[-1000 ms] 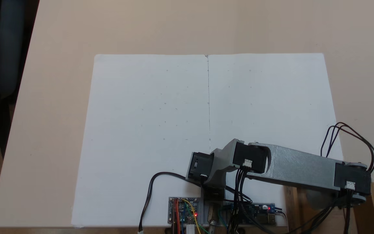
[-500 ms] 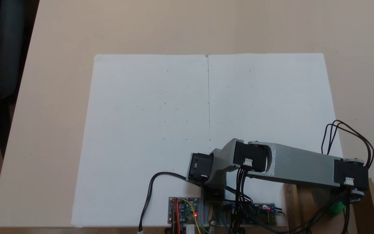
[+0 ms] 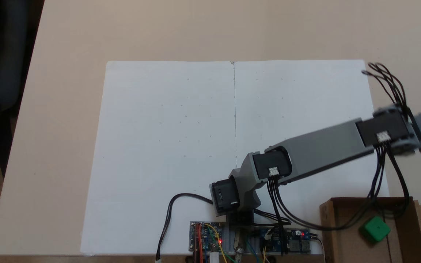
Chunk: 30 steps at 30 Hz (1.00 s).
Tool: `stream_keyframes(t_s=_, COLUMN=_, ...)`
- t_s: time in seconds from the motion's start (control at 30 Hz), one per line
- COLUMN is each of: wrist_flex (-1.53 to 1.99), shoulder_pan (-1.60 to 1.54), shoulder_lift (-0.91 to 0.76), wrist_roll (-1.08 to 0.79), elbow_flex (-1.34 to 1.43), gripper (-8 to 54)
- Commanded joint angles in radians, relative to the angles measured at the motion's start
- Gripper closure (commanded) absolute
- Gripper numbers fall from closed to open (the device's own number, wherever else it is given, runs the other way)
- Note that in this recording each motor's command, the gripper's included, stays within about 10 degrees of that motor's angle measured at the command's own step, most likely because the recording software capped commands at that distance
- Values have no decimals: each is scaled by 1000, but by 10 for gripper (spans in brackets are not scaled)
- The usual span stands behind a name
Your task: Grasp a green dice and put it in the bin.
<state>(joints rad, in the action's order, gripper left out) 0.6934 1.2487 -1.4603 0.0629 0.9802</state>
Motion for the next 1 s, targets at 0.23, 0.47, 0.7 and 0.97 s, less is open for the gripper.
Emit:
stream_keyframes(t_s=0.23, wrist_flex=-75, shoulder_pan=-532, shoulder_lift=-67, wrist_roll=195, elbow_flex=-28, gripper=19)
stream_keyframes(t_s=0.47, wrist_flex=-117, shoulder_pan=-890, shoulder_lift=-198, wrist_roll=195, elbow_flex=210, gripper=14)
stream_keyframes(t_s=0.7, wrist_flex=-403, shoulder_pan=-1083, shoulder_lift=-405, wrist_roll=81, elbow_flex=825, gripper=16)
stream_keyframes(t_s=0.97, wrist_flex=-702, shoulder_pan=-1131, shoulder_lift=-545, wrist_roll=-28, elbow_flex=1282, gripper=22)
